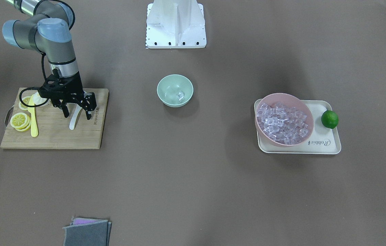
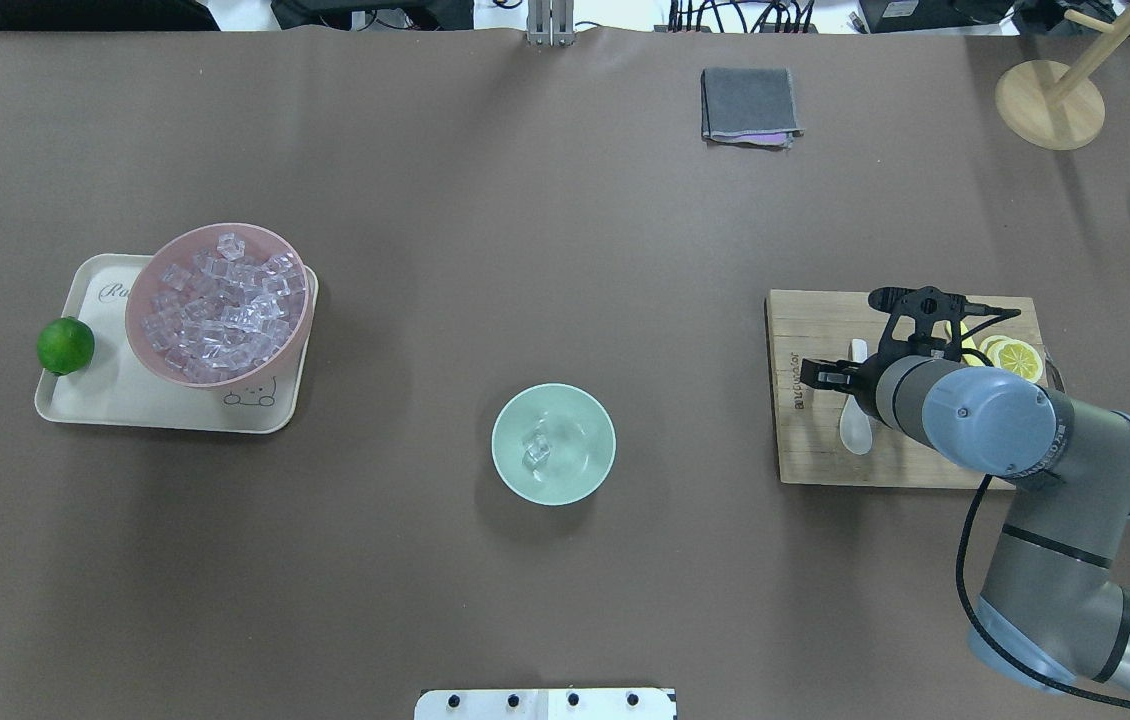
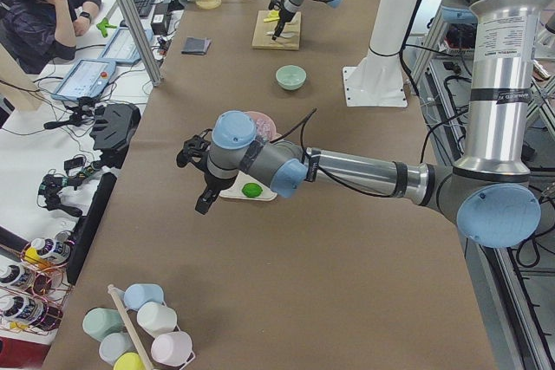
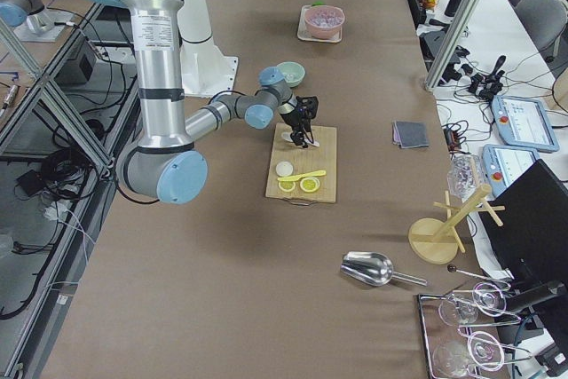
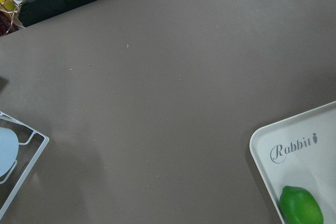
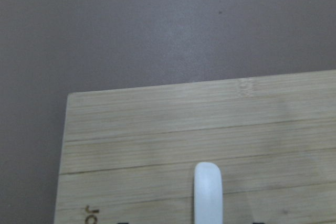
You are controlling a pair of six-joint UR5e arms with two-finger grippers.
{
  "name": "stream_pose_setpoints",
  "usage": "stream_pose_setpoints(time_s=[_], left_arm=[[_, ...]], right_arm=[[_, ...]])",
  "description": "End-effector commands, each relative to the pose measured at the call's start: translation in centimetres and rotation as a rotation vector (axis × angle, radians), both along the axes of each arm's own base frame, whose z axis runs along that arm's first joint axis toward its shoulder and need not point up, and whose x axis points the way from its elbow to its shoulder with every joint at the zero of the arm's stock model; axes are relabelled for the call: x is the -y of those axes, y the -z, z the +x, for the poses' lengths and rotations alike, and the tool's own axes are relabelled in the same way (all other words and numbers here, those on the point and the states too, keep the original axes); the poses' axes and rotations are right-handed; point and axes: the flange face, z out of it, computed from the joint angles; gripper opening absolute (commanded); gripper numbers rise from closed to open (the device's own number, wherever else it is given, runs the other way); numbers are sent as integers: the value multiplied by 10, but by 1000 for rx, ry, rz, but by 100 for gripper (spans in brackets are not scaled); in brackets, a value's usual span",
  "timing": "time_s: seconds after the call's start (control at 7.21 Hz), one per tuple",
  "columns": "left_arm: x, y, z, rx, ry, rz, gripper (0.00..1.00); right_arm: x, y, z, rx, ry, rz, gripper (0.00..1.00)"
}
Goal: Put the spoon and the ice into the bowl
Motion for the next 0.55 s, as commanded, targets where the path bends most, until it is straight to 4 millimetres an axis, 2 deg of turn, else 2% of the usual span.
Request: stream_pose_setpoints(time_s=[0.0, 0.28, 0.42], left_arm=[[-4, -4, -1, -2, 4, -6, 99], [-3, -5, 0, -1, 4, -9, 99], [-3, -5, 0, 1, 5, -7, 99]], right_arm=[[1, -6, 3, 10, -16, 12, 46], [-6, 7, 16, 21, -11, 14, 45], [-10, 21, 22, -5, -12, -1, 45]])
